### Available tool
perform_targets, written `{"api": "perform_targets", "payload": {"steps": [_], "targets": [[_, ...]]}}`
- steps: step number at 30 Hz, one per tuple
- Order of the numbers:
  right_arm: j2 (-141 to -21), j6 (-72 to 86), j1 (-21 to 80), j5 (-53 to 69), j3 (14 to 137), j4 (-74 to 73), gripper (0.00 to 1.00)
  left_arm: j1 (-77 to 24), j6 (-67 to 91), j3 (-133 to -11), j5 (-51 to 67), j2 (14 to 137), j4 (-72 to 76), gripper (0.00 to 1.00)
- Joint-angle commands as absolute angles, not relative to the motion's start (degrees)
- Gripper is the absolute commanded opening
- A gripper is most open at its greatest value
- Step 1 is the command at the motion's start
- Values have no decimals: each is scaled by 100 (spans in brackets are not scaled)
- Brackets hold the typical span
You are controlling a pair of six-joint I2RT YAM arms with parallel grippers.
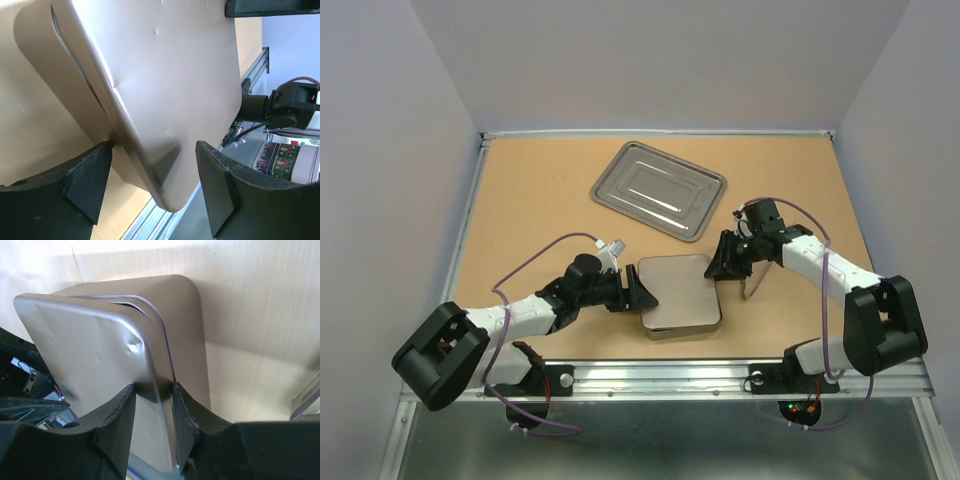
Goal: Pack the cookies
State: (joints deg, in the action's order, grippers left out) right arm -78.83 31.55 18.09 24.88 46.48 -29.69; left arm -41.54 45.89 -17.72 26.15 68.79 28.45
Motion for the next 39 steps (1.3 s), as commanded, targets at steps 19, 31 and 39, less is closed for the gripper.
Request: {"api": "perform_targets", "payload": {"steps": [19,31,39], "targets": [[-7832,2584,1881,1810,5125,-3621,40,-4324,4729,-1758,2408,6381,2742,78],[-7181,2944,1925,2047,4614,-3735,40,-4403,4737,-1924,2215,6477,2593,78],[-6891,3111,1934,2153,4597,-3735,40,-4860,4438,-2399,1697,7066,1723,78]]}}
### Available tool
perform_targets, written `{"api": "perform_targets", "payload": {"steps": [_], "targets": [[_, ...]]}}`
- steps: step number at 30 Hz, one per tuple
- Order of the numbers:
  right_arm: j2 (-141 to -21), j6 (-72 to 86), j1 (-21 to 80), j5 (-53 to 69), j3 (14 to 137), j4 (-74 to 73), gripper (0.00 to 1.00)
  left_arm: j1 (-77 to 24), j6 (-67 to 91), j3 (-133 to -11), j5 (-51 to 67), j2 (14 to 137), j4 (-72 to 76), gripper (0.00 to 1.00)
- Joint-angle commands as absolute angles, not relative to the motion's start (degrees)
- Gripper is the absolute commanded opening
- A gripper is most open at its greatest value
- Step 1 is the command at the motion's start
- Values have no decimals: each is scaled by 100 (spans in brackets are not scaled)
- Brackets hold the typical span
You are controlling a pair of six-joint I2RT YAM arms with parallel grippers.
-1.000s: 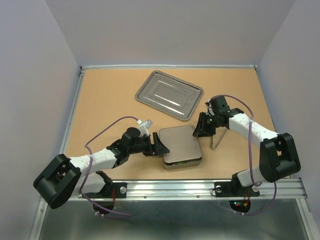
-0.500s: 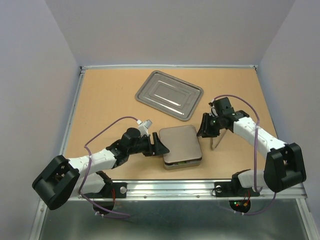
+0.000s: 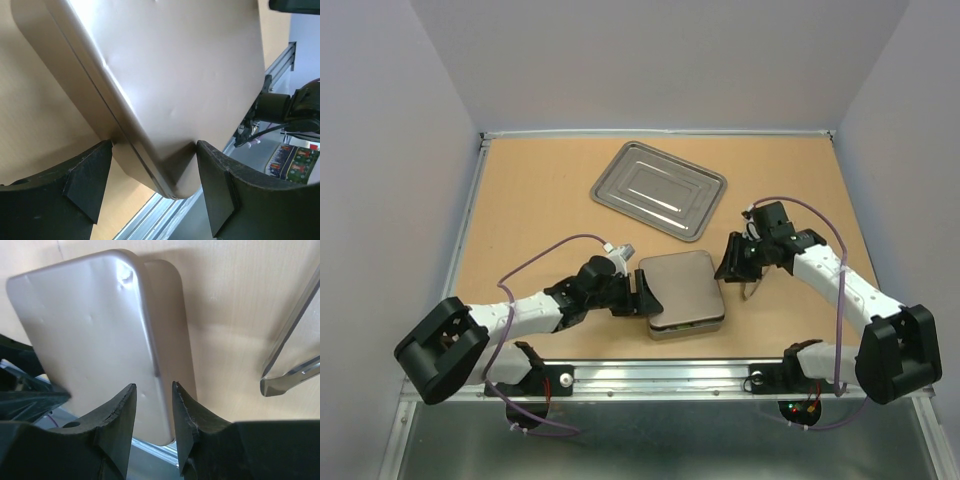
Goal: Pack the cookies
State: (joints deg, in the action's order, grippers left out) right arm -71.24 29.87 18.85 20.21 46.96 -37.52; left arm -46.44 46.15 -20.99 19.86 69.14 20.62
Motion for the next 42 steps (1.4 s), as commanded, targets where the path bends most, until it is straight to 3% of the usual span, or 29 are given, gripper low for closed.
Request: {"api": "perform_targets", "payload": {"steps": [1,27,42], "targets": [[-6899,3111,1925,2188,4579,-3735,40,-4921,4447,-2426,1653,7101,1662,78],[-5731,3630,2065,2153,3938,-4517,43,-7030,5343,-3181,80,7752,695,77],[-5519,3885,2065,1969,3314,-4834,40,-7295,5809,-3489,-413,8253,9,77]]}}
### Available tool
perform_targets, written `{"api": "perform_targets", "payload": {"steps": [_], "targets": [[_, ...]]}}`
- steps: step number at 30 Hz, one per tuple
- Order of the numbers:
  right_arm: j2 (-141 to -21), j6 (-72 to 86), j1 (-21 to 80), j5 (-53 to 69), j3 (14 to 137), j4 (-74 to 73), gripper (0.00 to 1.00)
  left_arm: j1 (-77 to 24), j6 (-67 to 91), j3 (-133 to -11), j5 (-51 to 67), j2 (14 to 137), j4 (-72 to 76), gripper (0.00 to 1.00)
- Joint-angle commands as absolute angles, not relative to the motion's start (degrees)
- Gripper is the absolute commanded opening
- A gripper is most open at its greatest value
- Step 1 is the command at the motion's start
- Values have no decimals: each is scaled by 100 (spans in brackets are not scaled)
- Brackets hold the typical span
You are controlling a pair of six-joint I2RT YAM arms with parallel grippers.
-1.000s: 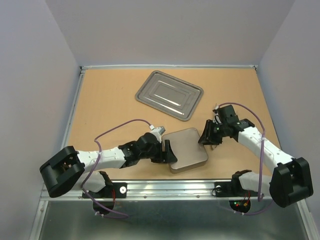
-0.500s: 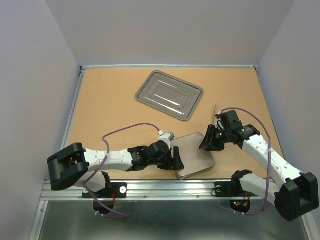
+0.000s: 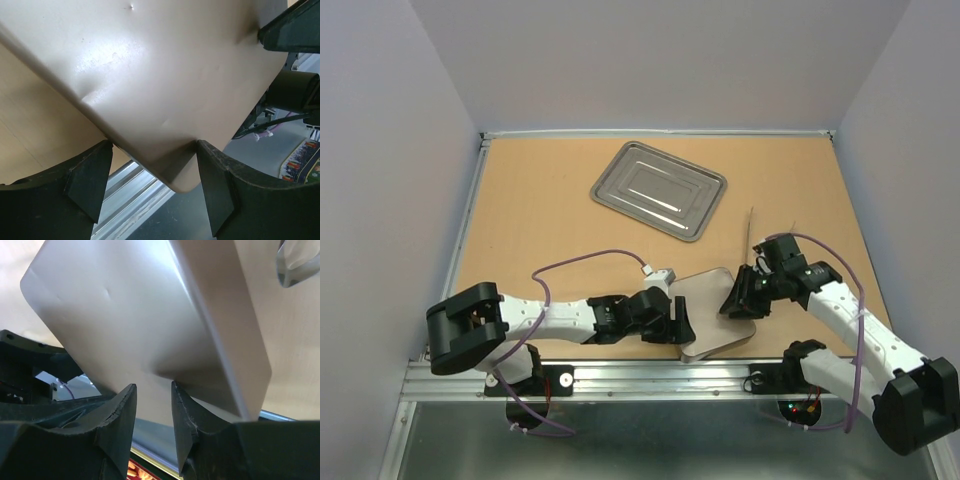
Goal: Pack the cookies
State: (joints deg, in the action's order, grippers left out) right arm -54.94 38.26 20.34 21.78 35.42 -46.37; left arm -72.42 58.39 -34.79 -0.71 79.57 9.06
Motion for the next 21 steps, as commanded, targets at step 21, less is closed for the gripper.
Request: {"api": "perform_targets", "payload": {"steps": [21], "targets": [[-8358,3841,2294,2066,4867,-3384,39,-5195,4352,-3392,-334,7532,-729,78]]}}
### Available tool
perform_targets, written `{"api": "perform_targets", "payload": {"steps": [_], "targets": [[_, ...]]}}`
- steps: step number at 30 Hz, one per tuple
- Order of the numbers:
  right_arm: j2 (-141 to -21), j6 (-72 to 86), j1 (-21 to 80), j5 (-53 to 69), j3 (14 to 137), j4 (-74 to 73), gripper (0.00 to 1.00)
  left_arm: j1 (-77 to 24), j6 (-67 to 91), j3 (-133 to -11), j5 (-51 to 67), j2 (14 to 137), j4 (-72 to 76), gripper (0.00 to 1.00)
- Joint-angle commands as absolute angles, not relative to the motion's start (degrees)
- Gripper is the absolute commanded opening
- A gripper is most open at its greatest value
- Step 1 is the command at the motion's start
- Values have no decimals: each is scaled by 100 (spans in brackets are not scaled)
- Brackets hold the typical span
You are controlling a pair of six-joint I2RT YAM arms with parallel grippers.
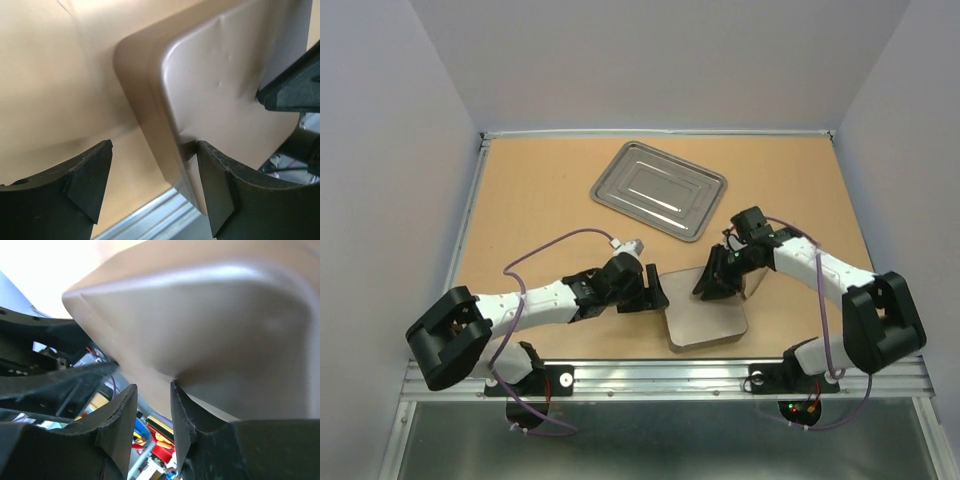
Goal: Pack the cookies
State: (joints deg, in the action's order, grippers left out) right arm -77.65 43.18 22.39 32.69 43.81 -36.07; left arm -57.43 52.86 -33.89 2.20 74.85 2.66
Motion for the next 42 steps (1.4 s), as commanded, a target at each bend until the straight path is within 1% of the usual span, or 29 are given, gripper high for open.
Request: {"api": "perform_targets", "payload": {"steps": [1,5,7,8,10,11,16,20,24,28,29,30,31,32,34,35,36,38,39,40,41,42], "targets": [[-8593,3797,2294,2048,5069,-3384,39,-5116,4081,-3540,-290,7654,-721,78],[-8981,3613,2294,2074,6140,-3393,40,-4808,3579,-4041,-167,8259,-686,78],[-9114,3586,2294,2101,6476,-3401,40,-4668,3437,-4297,-89,8524,-694,78],[-9253,3560,2294,2144,6765,-3436,40,-4589,3297,-4742,-79,8743,-773,78],[-9342,3542,2303,2153,7039,-3498,40,-4570,3217,-4895,-140,8868,-922,77],[-9369,3533,2294,2162,7162,-3542,40,-4509,3182,-5183,-158,8903,-1079,77],[-9167,3402,2294,2285,7699,-3805,41,-4456,3015,-6186,-710,8763,-1932,78],[-8834,3419,2294,2496,8138,-3929,43,-4430,2927,-6985,-984,8412,-2608,78],[-8316,3340,2294,2628,8314,-3999,47,-4290,2935,-7233,-1247,7903,-2909,78],[-7516,3182,2303,2514,8157,-4017,50,-4044,2804,-6909,-1913,6963,-2787,78],[-7306,3164,2303,2461,8087,-4025,52,-4017,2760,-6630,-2099,6482,-2612,79],[-6964,3129,2303,2383,7921,-4017,52,-3973,2760,-6462,-2344,6234,-2523,84],[-6778,3129,2303,2347,7823,-4008,53,-3938,2751,-6147,-2817,5979,-2418,86],[-6628,3138,2303,2329,7727,-4008,53,-3903,2716,-5961,-3074,5507,-2173,87],[-6259,3199,2311,2347,7464,-4025,53,-3885,2506,-5548,-3731,5030,-1795,90],[-6153,3208,2312,2381,7375,-4043,54,-3885,2409,-5120,-3883,4575,-1401,92],[-5952,3286,2303,2425,7244,-4052,53,-3876,2260,-4898,-4285,4370,-1232,93],[-5758,3348,2303,2400,7120,-4096,54,-3876,2154,-4250,-4709,3809,-837,92],[-5661,3418,2303,2321,7076,-4131,55,-3876,2092,-4010,-4894,3632,-678,89],[-5451,3436,2311,2277,7023,-4148,56,-3876,1926,-3434,-5287,3447,-520,88],[-5354,3454,2303,2163,6935,-4183,58,-3876,1794,-3106,-5439,3062,-40,83],[-5266,3463,2303,2136,6891,-4201,59,-3876,1758,-2798,-5641,2867,208,82]]}}
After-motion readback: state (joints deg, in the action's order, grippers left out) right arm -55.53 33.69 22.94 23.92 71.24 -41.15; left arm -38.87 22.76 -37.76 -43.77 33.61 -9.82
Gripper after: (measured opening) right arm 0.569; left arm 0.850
